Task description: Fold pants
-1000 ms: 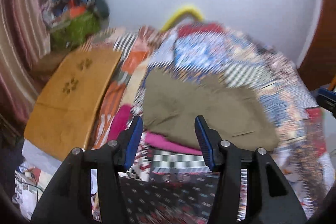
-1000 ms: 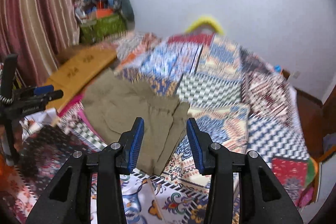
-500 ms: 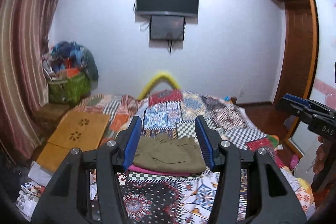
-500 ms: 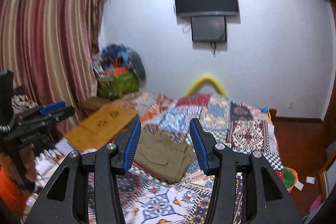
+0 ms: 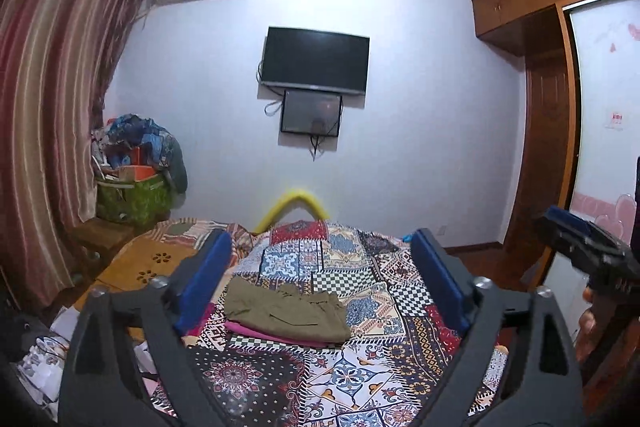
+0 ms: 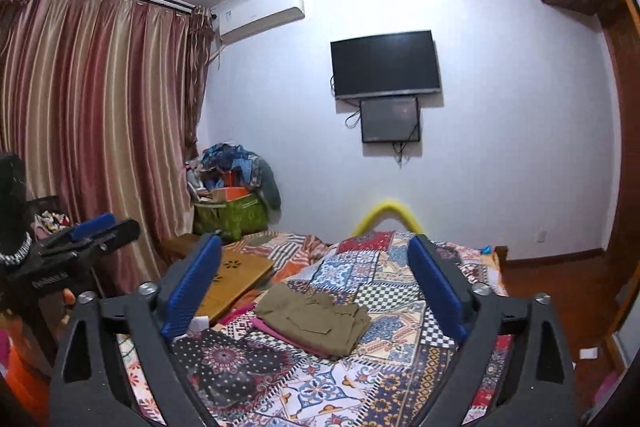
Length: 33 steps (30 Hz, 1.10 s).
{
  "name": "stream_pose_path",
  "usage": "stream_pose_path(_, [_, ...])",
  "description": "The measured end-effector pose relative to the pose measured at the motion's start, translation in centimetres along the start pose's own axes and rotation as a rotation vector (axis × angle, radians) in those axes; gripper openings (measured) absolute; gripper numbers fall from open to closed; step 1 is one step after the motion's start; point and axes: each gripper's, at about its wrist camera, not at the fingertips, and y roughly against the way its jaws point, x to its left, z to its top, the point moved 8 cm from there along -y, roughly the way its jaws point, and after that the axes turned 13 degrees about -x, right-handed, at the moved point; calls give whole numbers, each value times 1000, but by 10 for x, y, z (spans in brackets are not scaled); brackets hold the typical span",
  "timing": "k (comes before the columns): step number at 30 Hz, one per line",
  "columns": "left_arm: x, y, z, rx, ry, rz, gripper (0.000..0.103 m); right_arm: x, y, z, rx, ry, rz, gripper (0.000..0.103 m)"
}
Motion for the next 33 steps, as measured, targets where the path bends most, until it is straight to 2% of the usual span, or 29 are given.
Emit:
stream_pose_path(4, [-6, 17, 2, -16, -23, 8, 103, 9, 3, -2, -9, 9, -3, 103])
stream_pose_path(16, [-13, 23, -16, 19, -33, -8, 103, 7, 17, -3, -8, -24, -21, 103])
stream_pose_path(33, [-16, 23, -23, 27, -32, -11, 103, 7, 28, -9, -2, -7, -29, 103])
